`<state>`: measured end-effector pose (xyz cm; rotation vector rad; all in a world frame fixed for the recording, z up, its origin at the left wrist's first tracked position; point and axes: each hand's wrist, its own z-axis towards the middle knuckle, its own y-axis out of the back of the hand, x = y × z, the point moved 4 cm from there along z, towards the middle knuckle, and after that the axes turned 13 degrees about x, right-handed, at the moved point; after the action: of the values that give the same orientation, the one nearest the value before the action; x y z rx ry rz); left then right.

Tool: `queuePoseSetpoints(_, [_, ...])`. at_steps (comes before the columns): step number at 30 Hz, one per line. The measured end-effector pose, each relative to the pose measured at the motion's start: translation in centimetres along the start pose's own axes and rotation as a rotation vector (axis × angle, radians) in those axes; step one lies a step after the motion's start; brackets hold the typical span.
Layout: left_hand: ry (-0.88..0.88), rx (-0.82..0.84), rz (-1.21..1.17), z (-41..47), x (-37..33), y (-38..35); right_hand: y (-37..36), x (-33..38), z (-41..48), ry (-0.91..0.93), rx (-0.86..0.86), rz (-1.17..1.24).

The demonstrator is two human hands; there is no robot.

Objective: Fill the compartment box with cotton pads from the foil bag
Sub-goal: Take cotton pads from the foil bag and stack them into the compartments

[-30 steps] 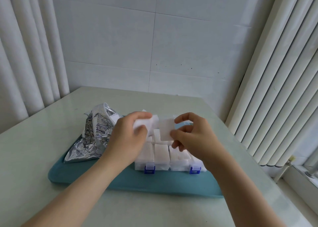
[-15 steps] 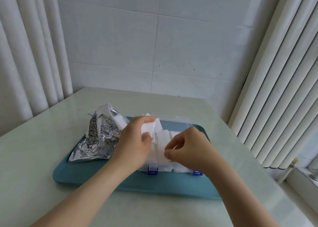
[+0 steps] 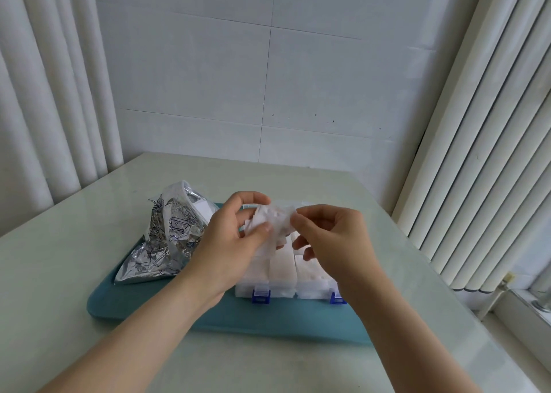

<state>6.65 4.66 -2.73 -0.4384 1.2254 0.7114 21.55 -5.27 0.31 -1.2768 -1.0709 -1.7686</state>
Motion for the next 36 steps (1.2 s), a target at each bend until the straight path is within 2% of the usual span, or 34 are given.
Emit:
queuePoseSetpoints(8, [0.046,-0.05,0.043,0.0,0.3,0.3,1.7,0.0,0.6,0.189,-0.282,-0.009])
queuePoseSetpoints(10, [0.05,-0.055,-0.025,0.1,0.4,0.3,1.9,0.3,0.5,0.225,-0.244,0.018])
queuePoseSetpoints(13, [0.065,-0.036,-0.119,0.3,0.5,0.1,1.2,0.6,0.6,0.251,-0.014,0.033])
queuePoseSetpoints(16, [0.1,0.009,-0.115,0.4,0.9,0.0,-0.1,0.4,0.5,0.235,0.171,-0.079])
queuePoseSetpoints(22, [0.149,0.07,-0.222,0.5,1.2,-0.4,-0.8,-0.8,0.8,0.26,0.058,-0.375])
queuePoseSetpoints(28, [0.12,0.11,-0.128,0.5,1.4,-0.4,-1.3,-0.8,0.7,0.346,0.019,-0.606])
queuePoseSetpoints(36, [0.102,0.05,-0.001,0.7,1.8,0.1,-0.6,-0.3,0.8,0.286,0.038,-0.501])
